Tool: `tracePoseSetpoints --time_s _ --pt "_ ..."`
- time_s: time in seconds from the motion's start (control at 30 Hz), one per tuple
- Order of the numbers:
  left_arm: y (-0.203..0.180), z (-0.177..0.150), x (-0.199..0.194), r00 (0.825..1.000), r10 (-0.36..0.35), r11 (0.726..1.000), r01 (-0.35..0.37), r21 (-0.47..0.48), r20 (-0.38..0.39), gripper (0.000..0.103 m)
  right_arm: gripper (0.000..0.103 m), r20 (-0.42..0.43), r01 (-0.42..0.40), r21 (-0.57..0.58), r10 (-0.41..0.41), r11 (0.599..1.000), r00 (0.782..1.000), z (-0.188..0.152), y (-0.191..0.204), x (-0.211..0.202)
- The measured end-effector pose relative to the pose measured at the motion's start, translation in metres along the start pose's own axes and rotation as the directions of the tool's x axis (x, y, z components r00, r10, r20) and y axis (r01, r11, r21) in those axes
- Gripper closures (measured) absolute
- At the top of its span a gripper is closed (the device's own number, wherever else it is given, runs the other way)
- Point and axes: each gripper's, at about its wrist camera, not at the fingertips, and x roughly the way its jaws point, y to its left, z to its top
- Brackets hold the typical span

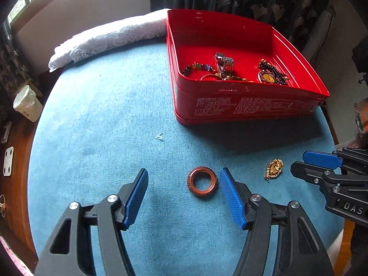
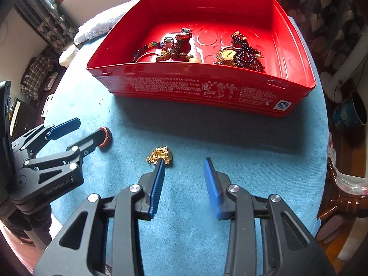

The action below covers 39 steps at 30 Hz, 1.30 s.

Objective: Organize jewelry
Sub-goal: 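Move both open tools back toward the wooden ring and gold pendant, then grasp the gold pendant with the right tool while the left tool grasps the brown wooden ring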

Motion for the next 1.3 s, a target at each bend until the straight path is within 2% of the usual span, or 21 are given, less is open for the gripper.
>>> tracePoseSetpoints --time_s 0.1,0.17,0.33,0.47,0.57,0.93,1.3 --pt "-0.003 0.0 0.004 1.0 -0.006 1.0 0.006 0.008 -0.012 0.041 0.069 -0.001 -0.003 0.002 0.003 1.0 1.0 0.0 -0.002 0.0" --pt "-0.004 -0.001 0.008 1.0 -0.006 1.0 0.006 0.011 -0.022 0.047 0.069 -0.002 -0.004 0.0 0.004 1.0 1.0 0.002 -0.003 0.0" --pt "-0.001 -0.001 0.01 0.999 -0.018 1.0 0.018 0.004 -0.026 0.05 0.069 -0.006 -0.009 -0.004 0.009 1.0 1.0 0.003 -0.002 0.002" --pt "-0.005 -0.002 0.009 0.999 -0.038 0.999 0.038 0.014 -0.036 0.065 0.069 -0.007 -0.01 0.0 0.01 1.0 1.0 0.004 -0.004 0.003" --pt "-0.008 -0.003 0.009 0.999 -0.033 0.999 0.034 0.017 -0.037 0.072 0.069 -0.008 -0.008 0.001 0.008 1.0 1.0 0.004 -0.005 0.003" --pt "-0.002 -0.005 -0.002 1.0 -0.016 1.0 0.016 0.006 -0.013 0.073 0.069 -0.029 -0.012 -0.018 0.011 1.0 1.0 0.007 0.0 0.011" --pt "0.012 -0.007 -0.001 0.999 -0.026 0.999 0.025 -0.019 -0.029 0.073 0.068 -0.044 -0.027 -0.033 0.026 0.999 0.999 0.013 0.006 0.02"
